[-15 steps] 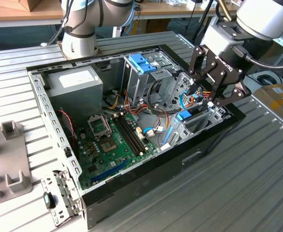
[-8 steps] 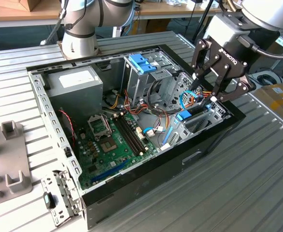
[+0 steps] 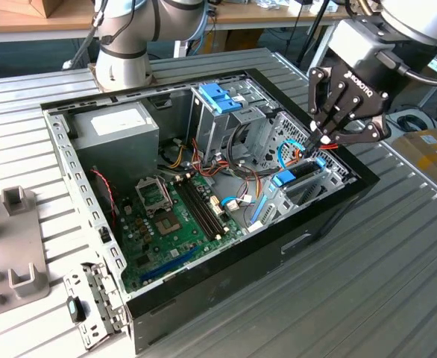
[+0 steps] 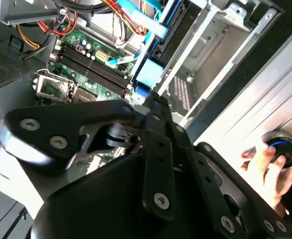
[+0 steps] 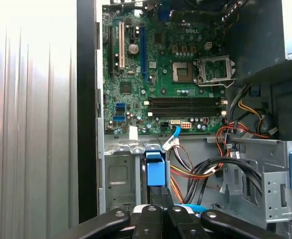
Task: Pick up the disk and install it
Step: 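Insert the disk into the insertion slot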
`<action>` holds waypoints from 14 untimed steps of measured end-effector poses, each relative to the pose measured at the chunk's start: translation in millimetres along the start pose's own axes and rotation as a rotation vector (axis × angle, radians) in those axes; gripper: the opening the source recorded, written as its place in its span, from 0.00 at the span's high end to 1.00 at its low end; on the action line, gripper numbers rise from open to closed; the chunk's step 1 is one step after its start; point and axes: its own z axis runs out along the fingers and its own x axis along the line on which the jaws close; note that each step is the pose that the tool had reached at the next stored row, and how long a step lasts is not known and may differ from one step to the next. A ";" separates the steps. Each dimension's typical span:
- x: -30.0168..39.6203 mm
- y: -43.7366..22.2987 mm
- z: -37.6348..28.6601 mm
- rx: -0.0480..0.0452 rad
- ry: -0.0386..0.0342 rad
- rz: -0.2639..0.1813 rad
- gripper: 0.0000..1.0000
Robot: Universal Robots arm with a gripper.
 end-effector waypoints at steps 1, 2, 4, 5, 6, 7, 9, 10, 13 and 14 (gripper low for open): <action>-0.1 -3.5 -0.1 -0.0042 0.0000 0.000 0.88; -0.2 -11.6 -0.2 -0.0139 0.0001 0.001 0.90; -0.3 -20.5 0.0 -0.0263 0.0001 0.002 0.90; -0.5 -30.5 0.4 -0.0383 0.0000 0.003 0.90; -0.8 -36.9 0.5 -0.0454 0.0001 0.004 0.90; -1.3 -41.3 0.6 -0.0499 0.0003 0.004 0.90; -4.2 -54.0 0.8 -0.0612 0.0003 0.005 0.90; -4.9 -55.4 0.7 -0.0618 0.0005 0.005 0.90; -5.8 -57.1 0.9 -0.0625 0.0002 0.005 0.90; -5.9 -57.1 0.9 -0.0625 0.0002 0.005 0.90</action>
